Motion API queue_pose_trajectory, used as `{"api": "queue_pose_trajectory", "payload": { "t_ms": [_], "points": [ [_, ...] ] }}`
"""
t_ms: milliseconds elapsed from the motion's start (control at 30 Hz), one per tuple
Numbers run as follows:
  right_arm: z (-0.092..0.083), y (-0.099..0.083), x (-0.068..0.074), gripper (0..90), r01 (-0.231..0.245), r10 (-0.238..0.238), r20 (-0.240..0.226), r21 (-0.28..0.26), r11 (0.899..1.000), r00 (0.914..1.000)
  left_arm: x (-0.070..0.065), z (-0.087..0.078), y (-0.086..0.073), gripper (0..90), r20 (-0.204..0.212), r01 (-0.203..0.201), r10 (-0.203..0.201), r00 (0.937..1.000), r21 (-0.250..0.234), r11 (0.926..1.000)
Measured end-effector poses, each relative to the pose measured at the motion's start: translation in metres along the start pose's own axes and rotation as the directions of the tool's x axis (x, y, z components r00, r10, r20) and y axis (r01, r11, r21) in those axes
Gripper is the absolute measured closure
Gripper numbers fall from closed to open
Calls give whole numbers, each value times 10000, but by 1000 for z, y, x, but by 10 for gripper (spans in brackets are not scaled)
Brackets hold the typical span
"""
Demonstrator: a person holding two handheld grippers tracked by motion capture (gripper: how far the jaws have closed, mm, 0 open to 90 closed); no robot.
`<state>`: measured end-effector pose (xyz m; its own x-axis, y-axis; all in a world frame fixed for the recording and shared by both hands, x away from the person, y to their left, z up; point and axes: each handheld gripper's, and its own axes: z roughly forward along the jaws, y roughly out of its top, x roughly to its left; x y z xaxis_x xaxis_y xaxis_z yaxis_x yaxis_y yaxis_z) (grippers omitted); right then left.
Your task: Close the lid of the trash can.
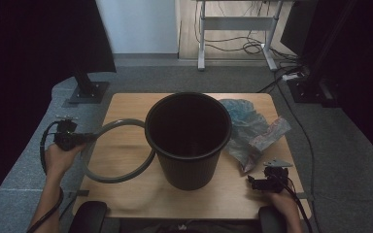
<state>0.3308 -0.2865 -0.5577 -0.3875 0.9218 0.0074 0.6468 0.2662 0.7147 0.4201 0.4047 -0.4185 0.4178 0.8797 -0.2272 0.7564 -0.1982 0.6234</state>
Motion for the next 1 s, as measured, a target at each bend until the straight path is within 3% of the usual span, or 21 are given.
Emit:
{"api": "queue_pose_trajectory", "payload": {
  "t_ms": [433,1000],
  "points": [
    [0,0,0,0,-1,1,0,0,10000,10000,-2,-25,21,789,-220,-106,107,9997,77,9999],
    [0,0,0,0,0,0,-1,0,10000,10000,-2,-58,44,788,-197,-45,45,9998,39,10000]
  ]
}}
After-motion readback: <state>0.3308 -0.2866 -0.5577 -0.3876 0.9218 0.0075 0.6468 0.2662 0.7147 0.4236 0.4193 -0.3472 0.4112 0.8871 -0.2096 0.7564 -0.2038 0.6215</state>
